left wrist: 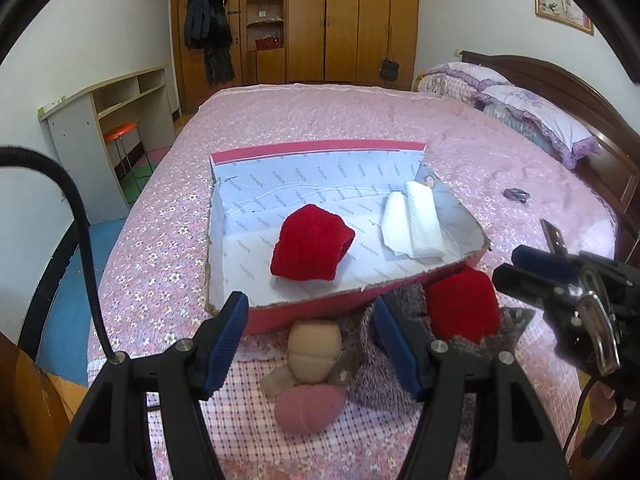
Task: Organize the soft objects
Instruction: 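Move both grippers back toward the remaining pile beside the box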
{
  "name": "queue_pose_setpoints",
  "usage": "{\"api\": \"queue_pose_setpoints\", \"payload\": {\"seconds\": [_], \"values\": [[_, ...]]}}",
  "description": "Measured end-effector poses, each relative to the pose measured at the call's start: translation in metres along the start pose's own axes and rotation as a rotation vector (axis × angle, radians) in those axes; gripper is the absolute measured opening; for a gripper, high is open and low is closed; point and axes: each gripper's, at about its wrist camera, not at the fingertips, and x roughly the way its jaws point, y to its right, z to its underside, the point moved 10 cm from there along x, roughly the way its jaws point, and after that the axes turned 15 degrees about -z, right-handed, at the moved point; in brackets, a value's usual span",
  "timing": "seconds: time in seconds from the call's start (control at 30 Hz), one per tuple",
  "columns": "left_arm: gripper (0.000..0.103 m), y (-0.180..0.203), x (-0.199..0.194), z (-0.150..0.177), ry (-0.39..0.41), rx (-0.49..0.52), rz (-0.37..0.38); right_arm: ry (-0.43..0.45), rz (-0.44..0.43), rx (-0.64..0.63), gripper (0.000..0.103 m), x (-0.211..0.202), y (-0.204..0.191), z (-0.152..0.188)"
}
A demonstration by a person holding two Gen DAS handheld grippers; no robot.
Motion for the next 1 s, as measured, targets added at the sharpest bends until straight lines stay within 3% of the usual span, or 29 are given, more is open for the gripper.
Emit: {"api": "queue_pose_setpoints", "payload": {"seconds": [0.57, 1.0], "values": [[0.069, -0.010, -0.033, 0.032, 0.021, -0.019, 0.007, -0.010, -0.011, 0.010, 0.036, -0.016, -0.023, 0.039], [0.069, -0.022, -0.025, 0.065, -0.011, -0.012, -0.023, -0.054, 0.002, 0.037, 0.036, -0.016, -0.028, 0.080]]}}
